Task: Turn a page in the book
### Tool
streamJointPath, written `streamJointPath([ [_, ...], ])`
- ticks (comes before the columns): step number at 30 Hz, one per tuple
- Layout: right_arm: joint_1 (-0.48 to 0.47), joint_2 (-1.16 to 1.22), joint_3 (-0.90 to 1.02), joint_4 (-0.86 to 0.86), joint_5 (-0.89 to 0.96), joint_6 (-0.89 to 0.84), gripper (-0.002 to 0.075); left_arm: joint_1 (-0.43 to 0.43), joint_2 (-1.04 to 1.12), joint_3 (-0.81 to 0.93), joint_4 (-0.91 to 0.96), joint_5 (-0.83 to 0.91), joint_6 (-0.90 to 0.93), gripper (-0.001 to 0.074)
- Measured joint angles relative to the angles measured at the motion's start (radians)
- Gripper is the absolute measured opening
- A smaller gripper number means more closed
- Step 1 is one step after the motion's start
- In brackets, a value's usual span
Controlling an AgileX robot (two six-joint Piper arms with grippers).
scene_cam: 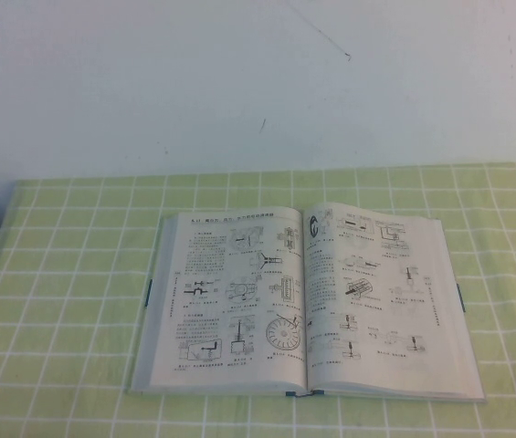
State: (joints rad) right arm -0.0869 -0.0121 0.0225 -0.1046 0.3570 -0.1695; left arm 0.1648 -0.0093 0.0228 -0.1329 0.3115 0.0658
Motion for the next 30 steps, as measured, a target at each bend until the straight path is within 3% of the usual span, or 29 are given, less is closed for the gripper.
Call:
streamJointPath([
  [14,0.000,0.000,0.000,0.000,0.000,0.000,-0.0003,-0.007,0.000,0.000,0.017,0.000,0.002,-0.0004],
  [21,0.000,0.000,0.000,0.000,0.000,0.000,-0.0003,-0.133,0.000,-0.002,0.048,0.000,0.002,-0.0004],
  [30,0.000,0.000,0.000,0.000,0.000,0.000,-0.0003,-0.128,0.000,-0.002,0.051,0.000,0.002,-0.0004],
])
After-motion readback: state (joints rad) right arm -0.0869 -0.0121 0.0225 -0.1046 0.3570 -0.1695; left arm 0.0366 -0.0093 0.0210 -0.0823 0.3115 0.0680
